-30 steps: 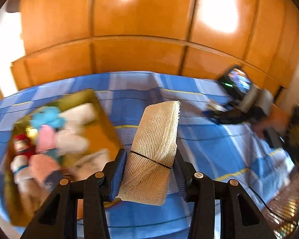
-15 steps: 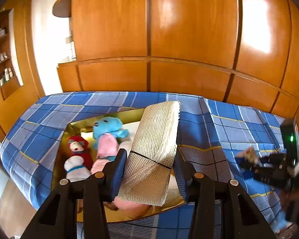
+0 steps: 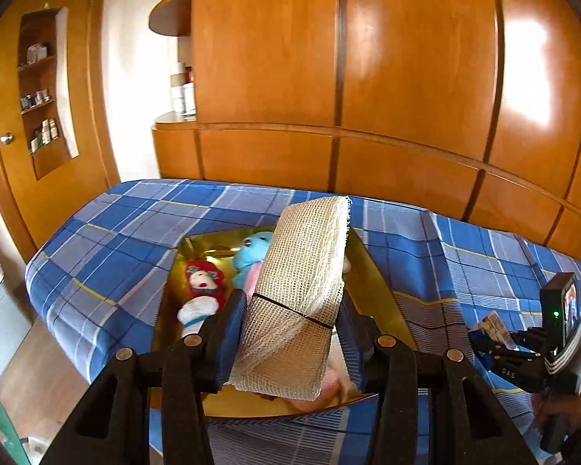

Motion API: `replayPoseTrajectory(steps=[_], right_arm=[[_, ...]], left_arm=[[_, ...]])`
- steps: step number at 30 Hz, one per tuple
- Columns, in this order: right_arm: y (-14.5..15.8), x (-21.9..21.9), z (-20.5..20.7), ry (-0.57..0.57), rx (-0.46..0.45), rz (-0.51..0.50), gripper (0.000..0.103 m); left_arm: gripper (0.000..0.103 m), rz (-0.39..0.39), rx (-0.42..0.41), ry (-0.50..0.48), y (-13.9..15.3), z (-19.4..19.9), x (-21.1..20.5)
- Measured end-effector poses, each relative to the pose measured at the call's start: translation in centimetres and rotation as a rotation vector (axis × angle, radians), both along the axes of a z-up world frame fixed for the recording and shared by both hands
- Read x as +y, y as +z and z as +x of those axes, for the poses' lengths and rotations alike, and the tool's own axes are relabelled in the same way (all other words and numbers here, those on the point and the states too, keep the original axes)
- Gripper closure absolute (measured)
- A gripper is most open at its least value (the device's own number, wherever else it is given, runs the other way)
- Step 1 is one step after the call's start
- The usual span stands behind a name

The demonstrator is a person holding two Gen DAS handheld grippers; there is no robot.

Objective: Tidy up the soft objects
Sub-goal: 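Carry the mesh roll over the tray with the left gripper while right gripper lifts the soap box, then lower the beige mesh roll into the tray and open the left gripper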

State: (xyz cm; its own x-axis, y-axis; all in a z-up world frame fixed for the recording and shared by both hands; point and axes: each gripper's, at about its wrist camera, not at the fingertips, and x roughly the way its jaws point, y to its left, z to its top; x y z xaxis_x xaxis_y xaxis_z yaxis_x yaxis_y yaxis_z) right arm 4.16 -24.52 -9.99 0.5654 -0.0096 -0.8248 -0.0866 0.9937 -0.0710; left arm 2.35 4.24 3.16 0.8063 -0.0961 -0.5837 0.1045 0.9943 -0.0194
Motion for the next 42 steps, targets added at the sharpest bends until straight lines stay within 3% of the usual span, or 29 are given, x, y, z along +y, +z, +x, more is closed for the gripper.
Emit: replayPoseTrajectory(steps=[11, 28, 34, 39, 42], right_arm=[[-0.1, -0.1, 0.0, -0.003, -0.01, 0.002, 0.078], [0.0, 0.0, 0.0, -0.001, -0.015, -0.005, 0.078], [0.0, 0.0, 0.0, 0.001, -0.015, -0.004, 0.078], [-0.1, -0.1, 0.0, 0.002, -0.014, 0.001, 0.078], [-0.1, -0.1, 0.1, 0.002, -0.013, 0.003, 0.078]], left_arm=[[0.056, 0.0, 0.011, 0.082, -0.5, -0.3, 2.7], [0.056, -0.002, 0.046, 0.127, -1.8, 0.3, 4.1], [0.056, -0.143, 0.192, 0.19, -4.9, 2.7, 7.7], [0.056, -0.245, 0.25, 0.216, -6.2, 4.5, 9.3], [0.056, -0.25, 0.264, 0.205, -6.6, 6.0, 8.6]])
